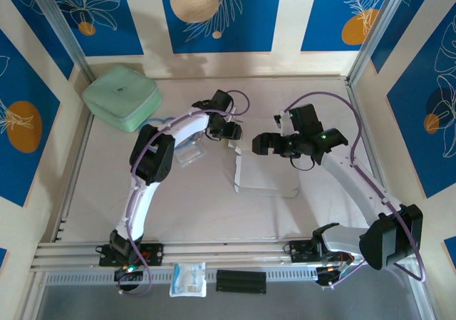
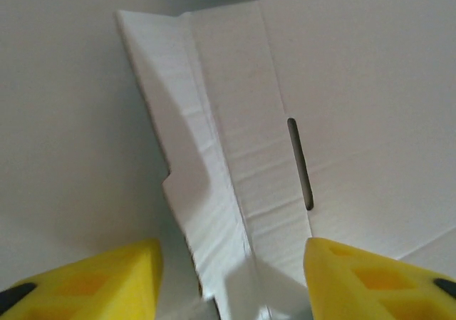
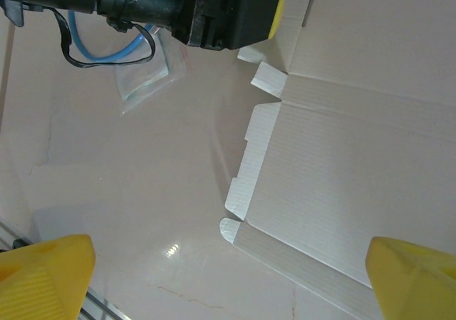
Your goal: Fold the paper box
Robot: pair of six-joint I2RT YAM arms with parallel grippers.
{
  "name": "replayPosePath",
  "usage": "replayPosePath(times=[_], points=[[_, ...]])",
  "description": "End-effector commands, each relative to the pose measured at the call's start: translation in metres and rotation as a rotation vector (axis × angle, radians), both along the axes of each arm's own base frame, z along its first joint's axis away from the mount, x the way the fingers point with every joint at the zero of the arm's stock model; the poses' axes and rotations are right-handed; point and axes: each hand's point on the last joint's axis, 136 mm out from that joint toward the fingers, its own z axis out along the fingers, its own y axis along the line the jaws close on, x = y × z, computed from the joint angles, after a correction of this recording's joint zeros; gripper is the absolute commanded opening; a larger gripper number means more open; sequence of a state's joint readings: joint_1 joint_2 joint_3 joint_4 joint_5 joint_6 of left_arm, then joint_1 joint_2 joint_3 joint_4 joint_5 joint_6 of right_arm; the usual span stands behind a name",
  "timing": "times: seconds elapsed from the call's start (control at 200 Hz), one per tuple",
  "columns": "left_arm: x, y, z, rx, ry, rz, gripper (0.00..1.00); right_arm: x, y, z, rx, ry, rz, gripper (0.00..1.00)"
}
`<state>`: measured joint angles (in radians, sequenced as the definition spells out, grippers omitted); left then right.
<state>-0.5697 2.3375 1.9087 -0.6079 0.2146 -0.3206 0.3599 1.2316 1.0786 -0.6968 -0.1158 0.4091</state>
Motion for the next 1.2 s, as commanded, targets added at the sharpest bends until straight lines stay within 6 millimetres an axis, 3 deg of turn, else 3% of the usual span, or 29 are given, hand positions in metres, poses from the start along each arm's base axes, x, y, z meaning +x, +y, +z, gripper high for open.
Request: replayPosePath(times=[0.0, 0.125, 0.205, 0.34, 0.505, 0.6, 0.69, 0.81, 0.9, 1.07, 1.196], points=[[-0.001, -0.01, -0.001, -0.047, 0.029, -0.058, 0.46, -0.003, -0.005, 0.002, 0.001, -0.004, -0.011, 0.98], [-0.004, -0.017, 0.003, -0.092, 0.025, -0.091, 0.17, -0.003, -0.011, 0.008, -0.006, -0.02, -0.032, 0.98], [-0.004, -0.016, 0.016, -0.103, -0.025, -0.109, 0.0, -0.006, -0.014, 0.018, 0.008, -0.035, -0.044, 0.97], [-0.006, -0.006, 0.051, -0.125, -0.176, -0.124, 0.0, -0.006, -0.017, 0.042, 0.033, -0.111, -0.055, 0.94], [-0.026, 0.008, 0.095, -0.191, -0.402, -0.173, 0.0, 0.005, -0.024, 0.079, 0.033, -0.308, -0.07, 0.93], [-0.042, 0.016, 0.115, -0.251, -0.546, -0.202, 0.0, 0.005, -0.012, 0.108, 0.047, -0.505, 0.065, 0.93], [-0.06, 0.022, 0.128, -0.307, -0.671, -0.251, 0.0, 0.004, 0.001, 0.121, -0.016, -0.702, 0.239, 0.93], [-0.083, 0.027, 0.139, -0.36, -0.773, -0.31, 0.0, -0.004, 0.016, 0.113, -0.191, -0.872, 0.537, 0.97], [-0.096, 0.035, 0.146, -0.361, -0.832, -0.329, 0.0, -0.001, 0.015, 0.1, -0.277, -0.879, 0.671, 0.97], [-0.109, 0.049, 0.152, -0.311, -0.884, -0.342, 0.0, 0.002, 0.006, 0.089, -0.122, -0.67, 0.752, 0.95], [-0.114, 0.053, 0.153, -0.297, -0.89, -0.356, 0.0, 0.011, 0.007, 0.066, -0.068, -0.569, 0.764, 0.92]])
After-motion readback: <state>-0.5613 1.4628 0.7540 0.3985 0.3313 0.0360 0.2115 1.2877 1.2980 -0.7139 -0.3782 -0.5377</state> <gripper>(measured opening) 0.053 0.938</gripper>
